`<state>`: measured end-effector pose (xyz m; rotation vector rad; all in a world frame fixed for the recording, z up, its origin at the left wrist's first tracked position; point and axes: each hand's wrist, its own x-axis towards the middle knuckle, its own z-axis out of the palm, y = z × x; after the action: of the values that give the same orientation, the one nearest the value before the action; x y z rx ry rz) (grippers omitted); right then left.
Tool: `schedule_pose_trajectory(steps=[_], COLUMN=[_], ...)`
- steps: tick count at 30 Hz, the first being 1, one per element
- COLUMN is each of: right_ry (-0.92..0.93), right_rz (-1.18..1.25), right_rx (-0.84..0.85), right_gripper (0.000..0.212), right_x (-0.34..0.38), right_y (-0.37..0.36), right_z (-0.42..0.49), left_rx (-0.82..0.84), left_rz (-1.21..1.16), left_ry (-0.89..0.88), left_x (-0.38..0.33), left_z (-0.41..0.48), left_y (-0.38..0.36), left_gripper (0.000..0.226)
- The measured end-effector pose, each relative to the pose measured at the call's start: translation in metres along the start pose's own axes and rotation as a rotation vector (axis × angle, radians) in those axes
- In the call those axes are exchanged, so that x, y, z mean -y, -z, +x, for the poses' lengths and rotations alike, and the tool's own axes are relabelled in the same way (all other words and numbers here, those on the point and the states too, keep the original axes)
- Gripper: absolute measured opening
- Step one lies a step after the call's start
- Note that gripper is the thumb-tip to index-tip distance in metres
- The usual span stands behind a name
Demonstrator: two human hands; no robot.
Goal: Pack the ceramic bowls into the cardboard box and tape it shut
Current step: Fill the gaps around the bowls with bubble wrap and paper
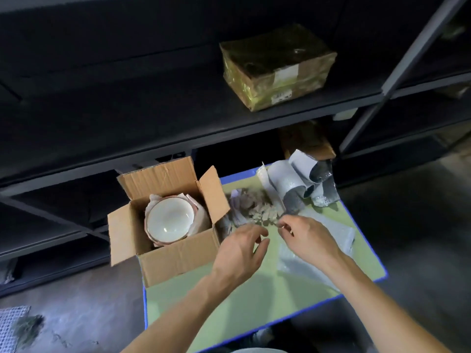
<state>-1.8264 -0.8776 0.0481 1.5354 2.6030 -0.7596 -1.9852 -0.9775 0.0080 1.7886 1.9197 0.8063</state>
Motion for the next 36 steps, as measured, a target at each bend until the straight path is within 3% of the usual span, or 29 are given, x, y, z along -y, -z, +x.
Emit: schedule_pose_trajectory(steps=[7, 15, 24, 29, 36], right_ry=[-0.235, -0.449, -0.492, -0.523, -0.541], right_rz=[-0.066, -0.013, 0.16, 0.229, 0.315], right_rx=[0.158, 0.216, 0.112, 0.12, 0.122], right_gripper=[0.039, 0.032, 0.033, 0.046, 0.037], right_x=[-0.094, -0.149, -0.153, -0.149, -0.133], right_y=[-0.014, -0.037, -0.055, -0.051, -0.045], right_z=[-0.023, -0.042, -0.037, -0.034, -0.029], left_rx=[0.289, 0.543, 0.374, 0.31, 0.167], left_rz=[0.176, 0.317, 0.092, -0.004, -0.275], left_ry=[0.141, 0.393, 0.525, 0.541, 0.631], left_x=[-0.012, -0.018, -0.015, -0.01, -0.01], left_z=[0.038, 0.055, 0.049, 0.045, 0.037], left_y=[-0.062, -0.11, -0.111, -0.099, -0.074], left_gripper=[0.035, 0.053, 0.018, 0.007, 0.015])
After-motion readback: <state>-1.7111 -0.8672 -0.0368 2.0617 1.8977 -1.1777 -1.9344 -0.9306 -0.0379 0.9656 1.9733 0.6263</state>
